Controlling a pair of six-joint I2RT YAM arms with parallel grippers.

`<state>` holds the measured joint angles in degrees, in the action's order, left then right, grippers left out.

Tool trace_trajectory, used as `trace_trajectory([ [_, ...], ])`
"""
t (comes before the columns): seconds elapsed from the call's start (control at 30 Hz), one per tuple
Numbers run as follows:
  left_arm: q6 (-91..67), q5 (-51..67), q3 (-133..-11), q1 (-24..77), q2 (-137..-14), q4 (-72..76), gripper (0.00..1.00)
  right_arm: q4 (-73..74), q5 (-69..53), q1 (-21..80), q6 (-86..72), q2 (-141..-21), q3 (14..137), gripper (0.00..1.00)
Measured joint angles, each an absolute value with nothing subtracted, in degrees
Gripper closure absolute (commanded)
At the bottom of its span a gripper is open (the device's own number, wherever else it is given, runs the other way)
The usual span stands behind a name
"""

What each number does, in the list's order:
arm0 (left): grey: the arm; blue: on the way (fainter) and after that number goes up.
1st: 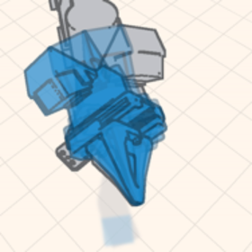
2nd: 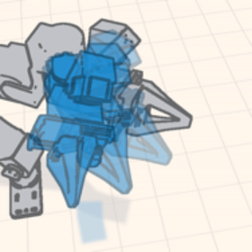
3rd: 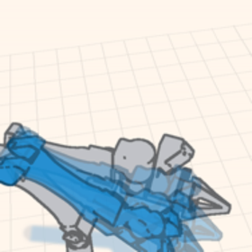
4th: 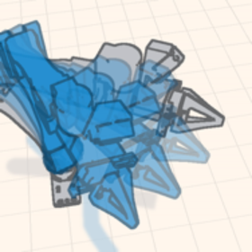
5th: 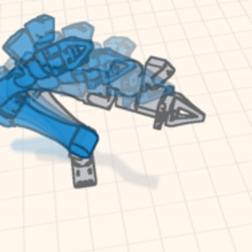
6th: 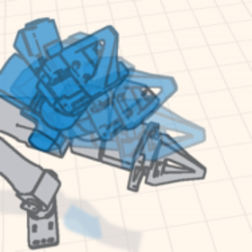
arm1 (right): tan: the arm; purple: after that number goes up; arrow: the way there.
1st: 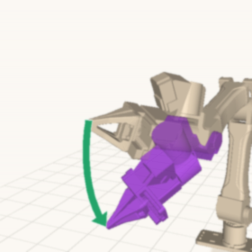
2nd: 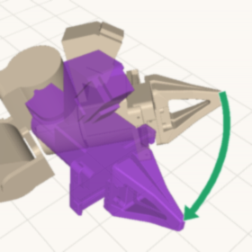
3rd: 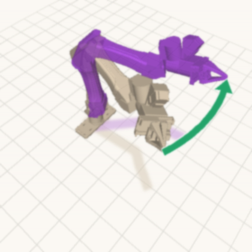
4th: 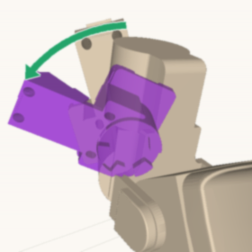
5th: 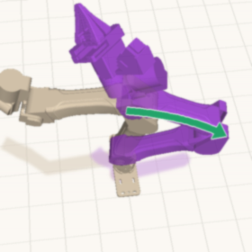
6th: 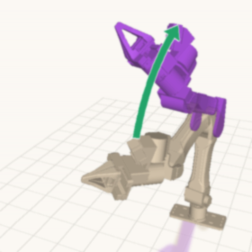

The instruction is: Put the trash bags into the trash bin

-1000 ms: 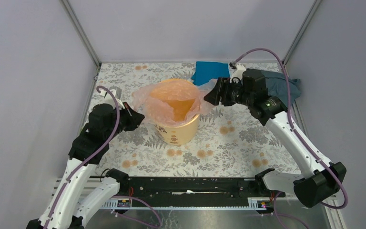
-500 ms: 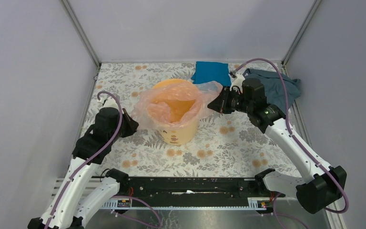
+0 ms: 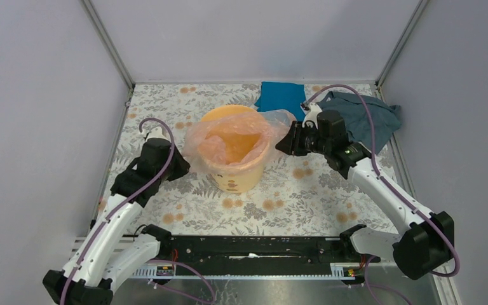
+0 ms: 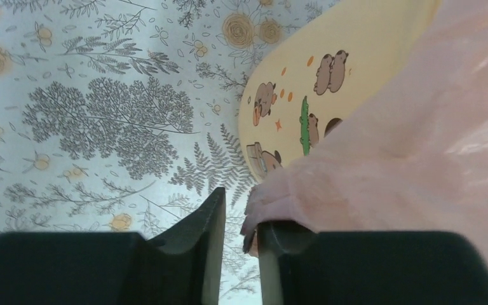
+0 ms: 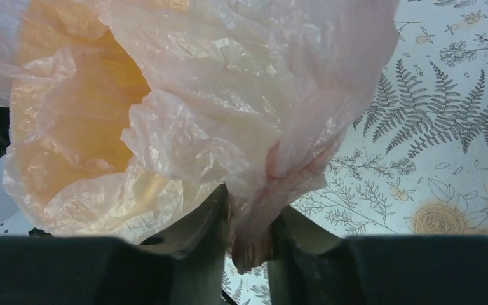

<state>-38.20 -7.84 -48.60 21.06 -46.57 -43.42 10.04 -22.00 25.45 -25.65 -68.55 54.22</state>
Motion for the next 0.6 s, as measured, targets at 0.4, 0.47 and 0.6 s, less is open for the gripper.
trace_trajectory([
  [0.4, -39.38, -9.28, -60.62, 21.06, -34.2, -52.16, 0.01, 20.78, -17.8, 25.45, -19.31, -62.63, 63.7, 0.08],
  [0.47, -37.74, -8.49, -63.33, 21.06, -34.68, -52.03, 0.01, 22.39, -15.88, 25.45, -18.17, -63.22, 66.65, 0.04],
  [0.6, -32.86, -5.74, -69.87, 21.06, -41.89, -50.43, 0.01, 22.87, -14.52, 25.32, -17.78, -67.26, 72.2, 0.02],
])
